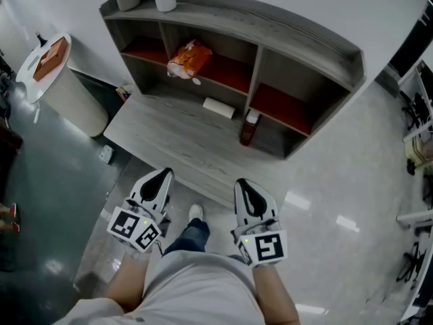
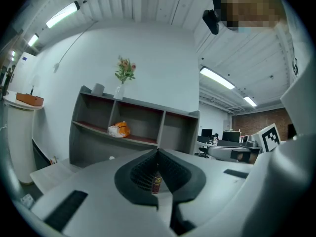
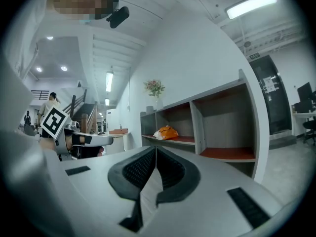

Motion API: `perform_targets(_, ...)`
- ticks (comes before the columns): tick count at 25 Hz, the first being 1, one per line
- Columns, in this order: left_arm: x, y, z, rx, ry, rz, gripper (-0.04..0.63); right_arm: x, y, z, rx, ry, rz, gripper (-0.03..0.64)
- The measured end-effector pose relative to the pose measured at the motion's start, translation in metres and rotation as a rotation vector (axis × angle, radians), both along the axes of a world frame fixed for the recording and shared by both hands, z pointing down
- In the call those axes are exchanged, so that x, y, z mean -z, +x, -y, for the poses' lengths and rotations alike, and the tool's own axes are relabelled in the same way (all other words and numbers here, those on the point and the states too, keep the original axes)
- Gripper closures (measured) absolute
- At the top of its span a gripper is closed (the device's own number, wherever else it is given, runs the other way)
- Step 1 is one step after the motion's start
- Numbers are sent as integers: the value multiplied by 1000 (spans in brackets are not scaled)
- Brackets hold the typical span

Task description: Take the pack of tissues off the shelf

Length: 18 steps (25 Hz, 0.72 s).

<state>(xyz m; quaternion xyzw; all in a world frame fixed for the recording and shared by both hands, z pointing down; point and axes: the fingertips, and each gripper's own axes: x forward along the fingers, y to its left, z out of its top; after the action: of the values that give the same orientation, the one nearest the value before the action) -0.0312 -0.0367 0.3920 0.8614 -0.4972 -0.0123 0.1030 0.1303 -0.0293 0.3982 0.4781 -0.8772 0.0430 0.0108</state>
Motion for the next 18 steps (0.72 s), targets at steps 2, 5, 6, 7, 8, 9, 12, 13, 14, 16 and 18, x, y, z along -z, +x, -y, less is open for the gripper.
perform_targets(2, 1, -12, 25, -16, -8, 0, 580, 0, -12, 22, -16, -6, -4, 595)
perform_targets(5, 0, -30, 59, -41, -18, -7, 580, 1, -30, 51, -34, -15, -11, 595)
perform_targets(6, 0, -36, 71, -49, -21, -10, 580, 1, -37, 60, -39, -13, -17, 595)
perform_targets(7, -1, -41, 83, -56, -23, -12, 580, 2, -43, 69, -45, -10, -22, 595)
perform_targets(8, -2, -46, 95, -62, -25, -15, 580, 4, -49, 78, -54, -7, -23, 595)
perform_targets(9, -3, -51, 107, -69, -28, -17, 580, 7, -54, 87, -68, -2, -16, 595)
perform_targets(12, -6, -61, 141, -101, -32, -21, 580, 13, -67, 111, -104, 0, -9, 595)
perform_targets(13, -7, -62, 152, -115, -32, -23, 580, 12, -70, 118, -109, 0, -20, 595)
perform_targets(14, -8, -63, 162, -128, -32, -23, 578, 12, -74, 124, -117, 1, -25, 595)
perform_targets(16, -12, -65, 182, -145, -37, -28, 578, 13, -80, 137, -144, 5, -18, 595)
perform_targets(18, -16, -66, 200, -157, -44, -45, 577, 14, -85, 148, -174, 7, -9, 595)
